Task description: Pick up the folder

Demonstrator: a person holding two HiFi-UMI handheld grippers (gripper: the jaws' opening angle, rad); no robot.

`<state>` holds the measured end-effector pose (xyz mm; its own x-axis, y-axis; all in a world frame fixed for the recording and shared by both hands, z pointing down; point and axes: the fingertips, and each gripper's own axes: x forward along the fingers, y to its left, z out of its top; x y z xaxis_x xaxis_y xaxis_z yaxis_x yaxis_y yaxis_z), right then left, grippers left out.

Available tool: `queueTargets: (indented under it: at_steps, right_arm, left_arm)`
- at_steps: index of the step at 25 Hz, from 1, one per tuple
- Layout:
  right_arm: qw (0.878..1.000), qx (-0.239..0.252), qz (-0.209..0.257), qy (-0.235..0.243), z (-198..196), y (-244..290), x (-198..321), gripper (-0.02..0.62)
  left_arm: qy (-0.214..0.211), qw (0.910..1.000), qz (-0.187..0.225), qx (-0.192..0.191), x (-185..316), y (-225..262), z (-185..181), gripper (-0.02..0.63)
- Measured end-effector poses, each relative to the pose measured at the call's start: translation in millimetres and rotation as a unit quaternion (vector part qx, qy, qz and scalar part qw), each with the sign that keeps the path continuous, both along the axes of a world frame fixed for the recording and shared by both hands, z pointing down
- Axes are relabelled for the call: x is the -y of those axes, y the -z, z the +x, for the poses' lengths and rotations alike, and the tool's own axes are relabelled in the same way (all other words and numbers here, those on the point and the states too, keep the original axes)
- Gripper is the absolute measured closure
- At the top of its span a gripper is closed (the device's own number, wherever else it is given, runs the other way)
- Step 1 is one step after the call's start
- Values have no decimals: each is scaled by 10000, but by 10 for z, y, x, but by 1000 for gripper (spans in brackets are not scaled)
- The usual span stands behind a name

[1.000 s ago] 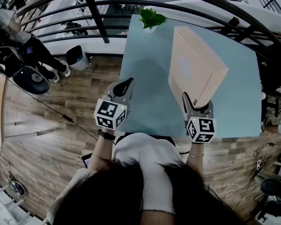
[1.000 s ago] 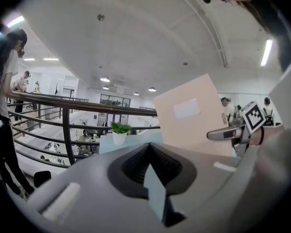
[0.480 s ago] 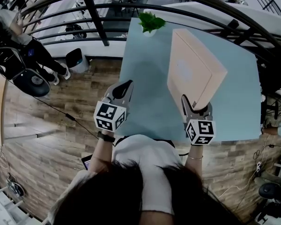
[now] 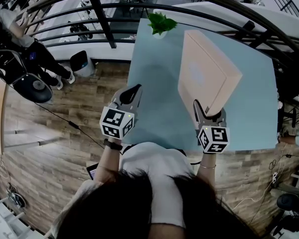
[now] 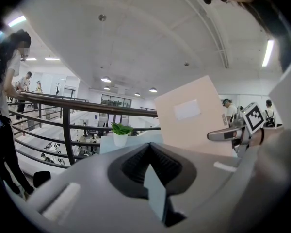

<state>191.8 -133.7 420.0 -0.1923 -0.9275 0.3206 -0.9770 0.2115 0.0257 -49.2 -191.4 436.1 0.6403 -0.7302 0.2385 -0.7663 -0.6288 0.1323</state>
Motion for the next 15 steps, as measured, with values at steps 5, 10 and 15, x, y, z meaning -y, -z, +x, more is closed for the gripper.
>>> queueTargets:
  at_steps: [5, 10, 15]
  right_arm:
    - [10000, 30, -17, -5, 1, 3, 7, 326]
    - [10000, 26, -58, 16, -17, -19, 11, 328]
    - [10000, 16, -71, 23, -17, -32, 0, 328]
  left_arm:
    - [1, 10000, -1, -4, 12, 9, -5, 549]
    - [-5, 10000, -18, 7, 16, 0, -13, 549]
    - [-5, 10000, -10, 5, 10, -2, -17, 549]
